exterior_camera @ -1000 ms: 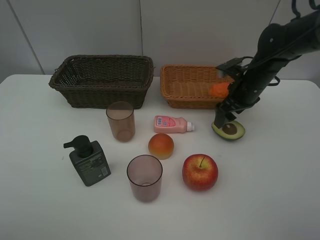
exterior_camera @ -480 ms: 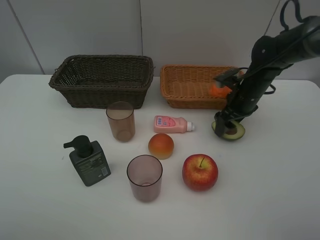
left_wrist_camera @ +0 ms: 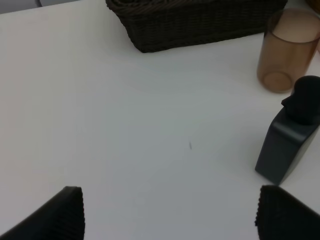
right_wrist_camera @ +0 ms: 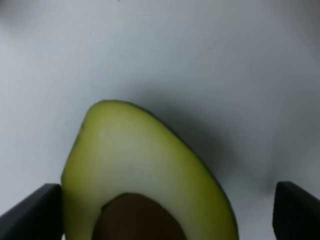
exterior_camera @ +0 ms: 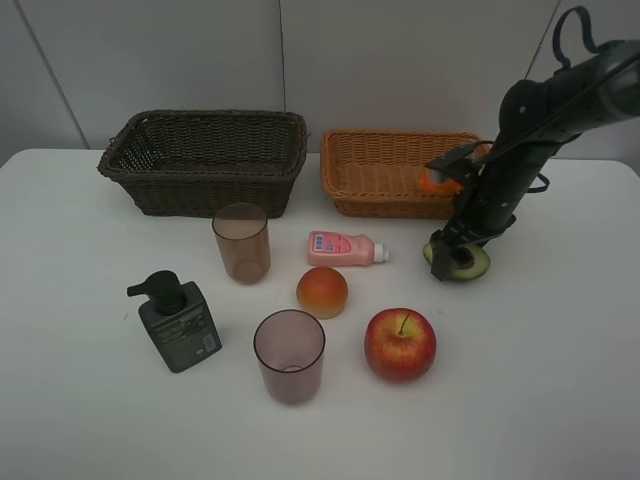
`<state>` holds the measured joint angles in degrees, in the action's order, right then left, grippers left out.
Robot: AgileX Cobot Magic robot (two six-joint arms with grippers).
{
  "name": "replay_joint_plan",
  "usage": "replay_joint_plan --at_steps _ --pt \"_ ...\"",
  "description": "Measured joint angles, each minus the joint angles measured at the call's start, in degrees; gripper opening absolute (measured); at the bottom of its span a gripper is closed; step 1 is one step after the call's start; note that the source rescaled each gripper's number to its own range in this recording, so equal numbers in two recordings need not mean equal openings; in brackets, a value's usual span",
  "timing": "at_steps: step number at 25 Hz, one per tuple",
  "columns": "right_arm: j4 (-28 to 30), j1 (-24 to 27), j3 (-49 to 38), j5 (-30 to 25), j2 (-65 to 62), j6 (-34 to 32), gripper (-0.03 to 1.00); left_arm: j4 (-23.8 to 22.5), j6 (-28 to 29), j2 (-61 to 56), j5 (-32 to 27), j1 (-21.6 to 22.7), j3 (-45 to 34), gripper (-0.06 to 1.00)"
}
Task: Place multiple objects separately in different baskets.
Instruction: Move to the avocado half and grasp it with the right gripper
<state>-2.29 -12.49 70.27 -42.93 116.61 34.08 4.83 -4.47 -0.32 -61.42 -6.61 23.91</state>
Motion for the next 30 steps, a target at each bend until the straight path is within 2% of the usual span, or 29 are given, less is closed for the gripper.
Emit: replay_joint_plan --at_steps 13,15,16,19,30 --pt "0.0 0.0 0.0 -0.1 0.8 0.0 0.63 0.0 0.0 0.0 0.0 0.0 0.0 0.93" --pt "0.0 0.0 0.0 -0.1 0.8 0.0 0.54 0.0 0.0 0.0 0.0 0.0 0.0 0.93" --pt "0.0 0.0 0.0 0.0 0.8 0.0 0.44 0.0 0.0 0.0 0.0 0.0 0.0 0.93" --pt "0.0 0.0 0.0 0.4 0.8 0.0 0.02 0.0 0.0 0.0 0.0 0.0 0.0 0.93" --pt "0.0 0.0 0.0 0.5 0.8 0.0 0.00 0.0 0.0 0.0 0.0 0.0 0.0 0.93"
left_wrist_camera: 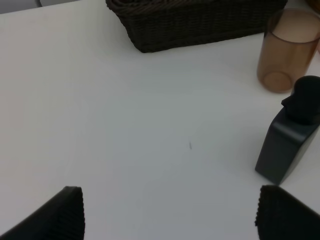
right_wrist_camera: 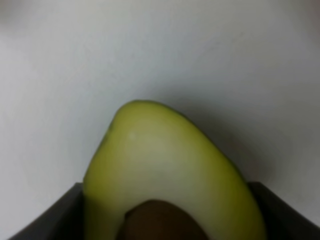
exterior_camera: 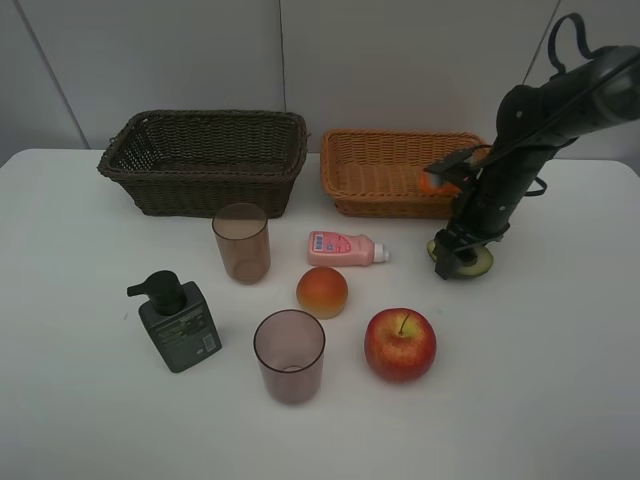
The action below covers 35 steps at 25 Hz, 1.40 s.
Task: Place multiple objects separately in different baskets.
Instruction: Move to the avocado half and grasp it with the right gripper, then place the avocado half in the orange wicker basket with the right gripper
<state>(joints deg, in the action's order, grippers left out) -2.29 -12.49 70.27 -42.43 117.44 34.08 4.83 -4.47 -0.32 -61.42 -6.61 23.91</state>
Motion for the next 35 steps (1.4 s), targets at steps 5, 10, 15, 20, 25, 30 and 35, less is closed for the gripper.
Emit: replay_joint_plan --at_steps 5,10,15,20,25,30,35 --pt "0.0 0.0 0.0 -0.2 0.0 0.0 0.00 0.0 0.0 0.0 0.0 0.0 0.0 0.93" --pt "0.0 0.0 0.2 -1.8 -0.6 0.0 0.00 0.0 0.0 0.0 0.0 0.0 0.0 0.93" --pt "0.0 0.0 0.7 -5.7 -3.0 0.0 0.00 0.0 0.0 0.0 0.0 0.0 0.0 0.93" --pt "0.0 0.0 0.7 -9.0 -6.3 0.0 0.00 0.0 0.0 0.0 0.0 0.0 0.0 0.93" --pt "0.0 0.0 0.7 -11.6 -10.5 0.0 0.00 0.0 0.0 0.0 0.0 0.0 0.0 0.93" --pt "0.1 0.0 1.7 -14.0 -12.7 0.0 0.00 0.0 0.0 0.0 0.0 0.0 0.0 0.93" --pt "0.1 0.0 7.1 -17.4 -12.7 0.0 0.00 0.0 0.0 0.0 0.0 0.0 0.0 0.93"
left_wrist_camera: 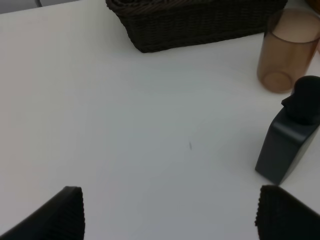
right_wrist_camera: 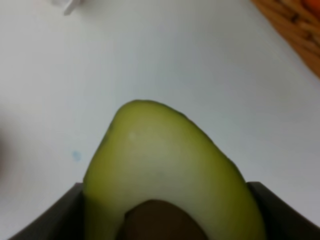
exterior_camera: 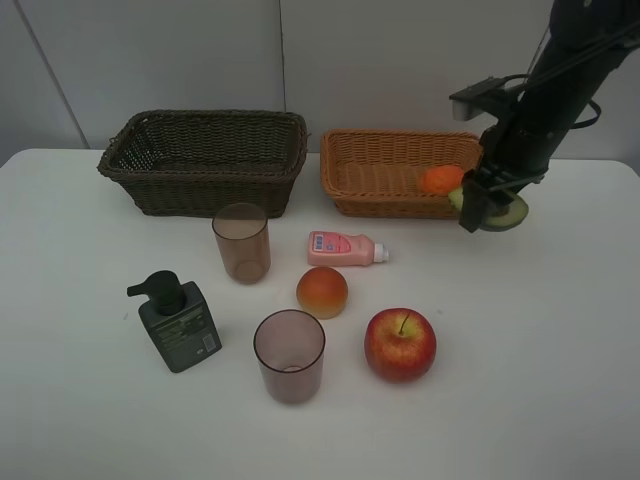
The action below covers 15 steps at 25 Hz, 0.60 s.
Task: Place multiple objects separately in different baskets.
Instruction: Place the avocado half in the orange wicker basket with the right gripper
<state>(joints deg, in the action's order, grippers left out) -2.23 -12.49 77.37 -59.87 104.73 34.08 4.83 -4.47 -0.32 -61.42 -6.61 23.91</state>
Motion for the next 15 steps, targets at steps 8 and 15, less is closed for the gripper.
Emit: replay_joint_plan --at_steps 8,15 --pt "0.0 0.0 11.6 -0.7 1.9 1.1 0.00 0.0 0.0 0.0 0.0 0.0 0.0 0.93" --pt "-0.1 0.0 19.6 2.0 8.2 1.3 0.00 0.0 0.0 0.0 0.0 0.0 0.0 0.93"
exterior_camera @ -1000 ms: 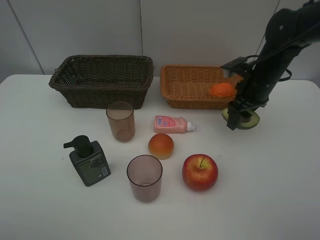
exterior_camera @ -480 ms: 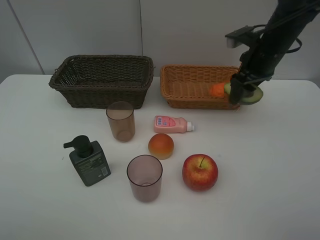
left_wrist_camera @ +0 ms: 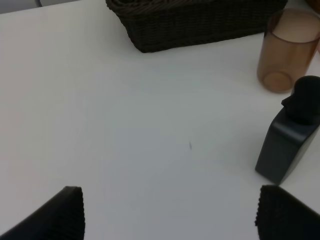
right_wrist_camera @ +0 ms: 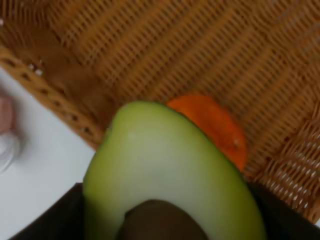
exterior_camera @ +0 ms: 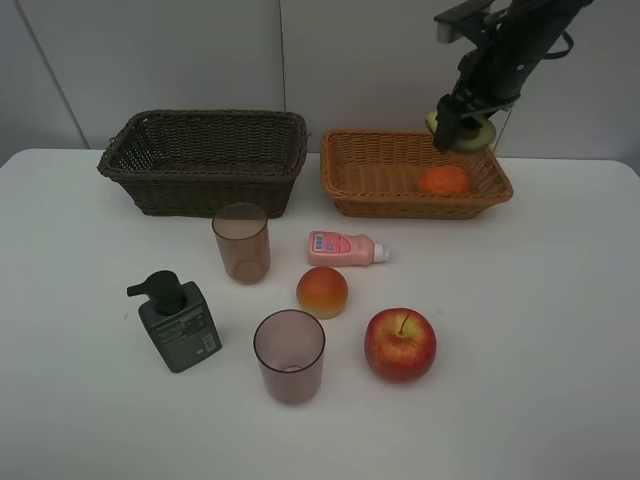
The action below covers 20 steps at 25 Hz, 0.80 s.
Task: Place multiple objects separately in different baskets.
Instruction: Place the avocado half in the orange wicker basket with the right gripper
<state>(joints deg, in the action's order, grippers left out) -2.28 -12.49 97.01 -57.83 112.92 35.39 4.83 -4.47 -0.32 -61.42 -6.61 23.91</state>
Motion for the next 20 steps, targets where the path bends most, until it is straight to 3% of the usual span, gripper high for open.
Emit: replay_joint_plan --at_steps 7,13,16,20 --pt "-0.5 0.0 2.8 11.9 5.0 0.0 0.00 0.0 0.0 0.0 0.0 0.0 0.0 0.93" --pt "-7.3 0.0 2.8 22.0 8.0 0.0 0.00 0.0 0.0 0.0 0.0 0.0 0.0 0.93" --pt "-11.0 0.0 3.0 25.3 10.4 0.0 0.00 0.0 0.0 0.0 0.0 0.0 0.0 0.93" --pt "-11.8 0.0 3.1 26.0 12.4 0.0 0.00 0.0 0.0 0.0 0.0 0.0 0.0 0.93"
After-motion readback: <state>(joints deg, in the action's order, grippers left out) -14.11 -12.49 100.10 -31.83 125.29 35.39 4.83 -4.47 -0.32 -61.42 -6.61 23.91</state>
